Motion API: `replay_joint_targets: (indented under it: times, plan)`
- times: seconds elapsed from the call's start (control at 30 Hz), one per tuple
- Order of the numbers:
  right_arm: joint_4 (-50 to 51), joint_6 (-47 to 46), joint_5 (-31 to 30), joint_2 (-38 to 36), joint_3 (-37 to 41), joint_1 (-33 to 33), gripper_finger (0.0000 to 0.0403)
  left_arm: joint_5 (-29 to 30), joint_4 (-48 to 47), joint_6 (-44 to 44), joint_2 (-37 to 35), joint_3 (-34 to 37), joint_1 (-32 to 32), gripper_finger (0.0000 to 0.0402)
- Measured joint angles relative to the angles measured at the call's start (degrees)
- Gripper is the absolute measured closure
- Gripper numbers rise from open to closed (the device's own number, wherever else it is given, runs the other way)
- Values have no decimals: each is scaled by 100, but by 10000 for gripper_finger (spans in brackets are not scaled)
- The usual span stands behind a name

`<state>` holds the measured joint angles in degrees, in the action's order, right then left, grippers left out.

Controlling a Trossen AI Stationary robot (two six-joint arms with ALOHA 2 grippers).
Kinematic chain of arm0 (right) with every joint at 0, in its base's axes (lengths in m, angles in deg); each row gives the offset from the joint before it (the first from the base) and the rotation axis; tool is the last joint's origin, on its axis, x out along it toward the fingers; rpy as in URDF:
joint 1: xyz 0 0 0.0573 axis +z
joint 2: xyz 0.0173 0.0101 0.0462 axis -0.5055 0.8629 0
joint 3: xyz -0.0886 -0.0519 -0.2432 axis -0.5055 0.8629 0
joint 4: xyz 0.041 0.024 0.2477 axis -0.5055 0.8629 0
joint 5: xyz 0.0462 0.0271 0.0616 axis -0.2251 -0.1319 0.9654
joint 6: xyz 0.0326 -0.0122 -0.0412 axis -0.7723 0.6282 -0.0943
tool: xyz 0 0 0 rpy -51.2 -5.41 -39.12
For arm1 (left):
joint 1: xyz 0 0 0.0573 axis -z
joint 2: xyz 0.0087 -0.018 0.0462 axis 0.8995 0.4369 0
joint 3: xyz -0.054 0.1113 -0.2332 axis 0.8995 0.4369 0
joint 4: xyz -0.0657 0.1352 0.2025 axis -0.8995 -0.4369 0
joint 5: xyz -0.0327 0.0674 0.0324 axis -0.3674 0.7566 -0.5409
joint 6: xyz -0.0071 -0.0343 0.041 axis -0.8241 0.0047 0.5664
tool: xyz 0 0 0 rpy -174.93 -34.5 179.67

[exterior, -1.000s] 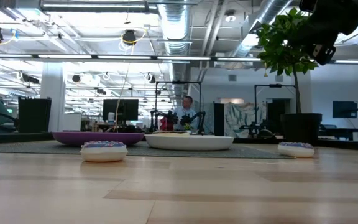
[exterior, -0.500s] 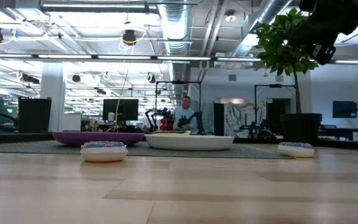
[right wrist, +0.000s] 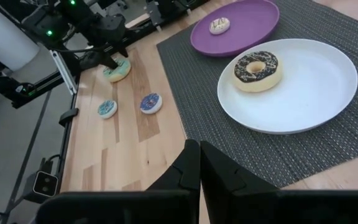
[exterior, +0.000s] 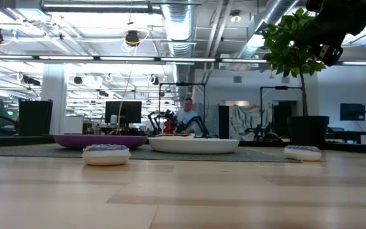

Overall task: Pick & Place donuts
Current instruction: Put the large light blue donut on the white plate

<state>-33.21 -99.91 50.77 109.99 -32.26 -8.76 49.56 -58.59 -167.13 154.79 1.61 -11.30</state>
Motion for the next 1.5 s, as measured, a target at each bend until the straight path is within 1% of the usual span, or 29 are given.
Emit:
replay_joint_targets:
  times: [0.13, 0.47, 0.73, 0.9, 1.13, 1.33, 1.5]
  plan:
    - [-1, 0, 0, 2, 0, 0, 403, -12, 440, -45, -27, 226, 0, 150]
    - [-2, 0, 0, 0, 0, 0, 403, 33, 468, -50, -24, 243, 2, 155]
    - [-2, 4, 0, 2, 0, 0, 403, 29, 479, 22, -13, 246, -2, 218]
    - [0, 7, 0, 0, 0, 0, 403, 16, 465, 35, -9, 212, -2, 239]
    - [0, 39, 0, 1, 0, 0, 403, -8, 405, -4, 12, 121, -19, 242]
    - [2, 57, 0, 2, 0, 0, 403, -384, 374, 50, 15, -17, -215, 242]
    - [2, 59, 12, 2, -1, 0, 403, -451, 297, 221, 15, -91, -385, 242]
